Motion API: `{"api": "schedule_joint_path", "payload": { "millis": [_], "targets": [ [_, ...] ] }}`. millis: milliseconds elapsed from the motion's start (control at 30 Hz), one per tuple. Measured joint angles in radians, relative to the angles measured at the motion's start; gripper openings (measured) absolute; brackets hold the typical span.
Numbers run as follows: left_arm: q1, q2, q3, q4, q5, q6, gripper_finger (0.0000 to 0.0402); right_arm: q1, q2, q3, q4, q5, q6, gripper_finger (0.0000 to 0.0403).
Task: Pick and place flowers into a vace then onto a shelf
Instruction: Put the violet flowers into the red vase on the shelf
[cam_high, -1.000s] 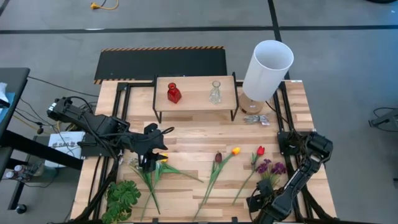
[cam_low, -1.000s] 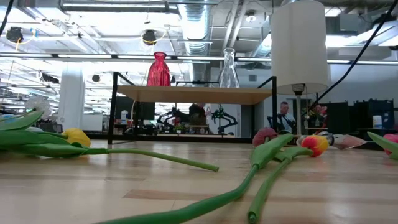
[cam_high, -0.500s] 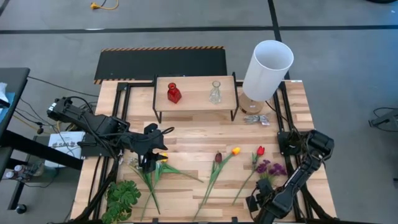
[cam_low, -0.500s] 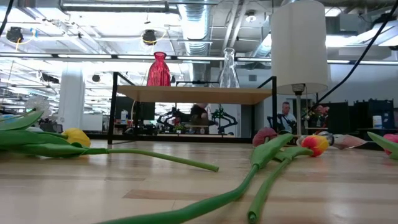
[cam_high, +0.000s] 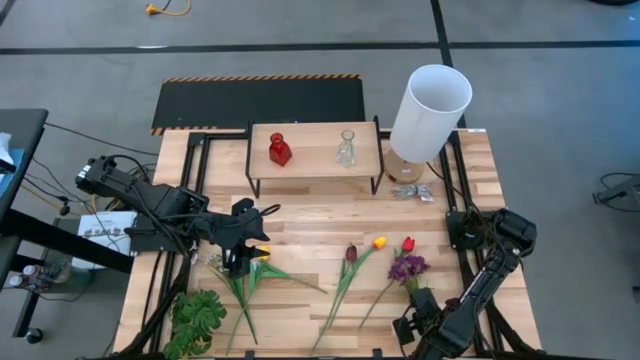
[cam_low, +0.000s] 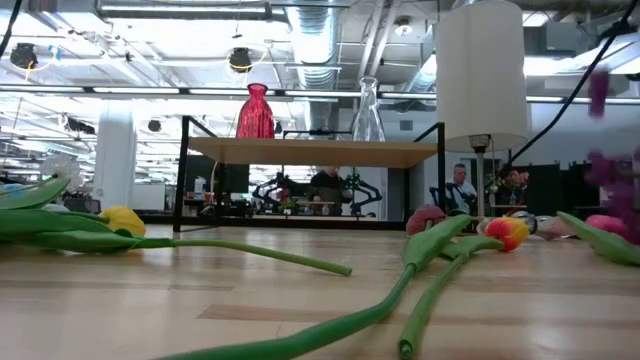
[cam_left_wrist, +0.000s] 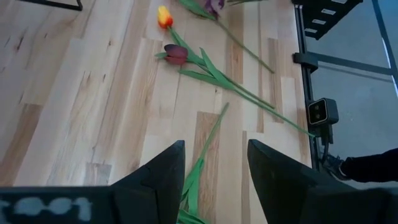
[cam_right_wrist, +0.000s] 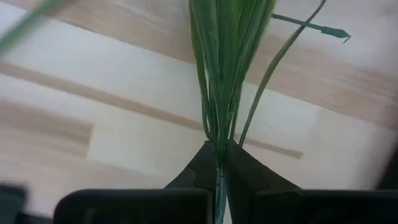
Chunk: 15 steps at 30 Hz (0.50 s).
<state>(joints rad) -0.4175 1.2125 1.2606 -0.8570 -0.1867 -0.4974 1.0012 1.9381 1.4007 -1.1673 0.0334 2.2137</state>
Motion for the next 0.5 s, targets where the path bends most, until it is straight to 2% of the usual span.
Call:
{"api": "schedule_joint_path", "payload": {
  "millis": [167, 267, 400, 500],
  "targets": [
    [0.000, 0.000, 0.000, 0.000, -0.001, 0.026, 0.0162, 0.000, 0.000, 0.172, -0.181, 0.005, -0.048, 0.0003],
    [0.000, 0.000, 0.000, 0.000, -0.002, 0.031, 0.0162, 0.000, 0.000, 0.286, -0.294, 0.053, -0.050, 0.0003],
    [0.000, 0.000, 0.000, 0.000, -0.035, 0.034, 0.0162, 0.001, -0.001, 0.432, -0.409, 0.216, -0.073, 0.0002],
    [0.000, 0.000, 0.000, 0.004, -0.055, 0.041, 0.0162, -0.008, -0.005, 0.498, -0.403, 0.406, -0.150, 0.0002]
  ]
}}
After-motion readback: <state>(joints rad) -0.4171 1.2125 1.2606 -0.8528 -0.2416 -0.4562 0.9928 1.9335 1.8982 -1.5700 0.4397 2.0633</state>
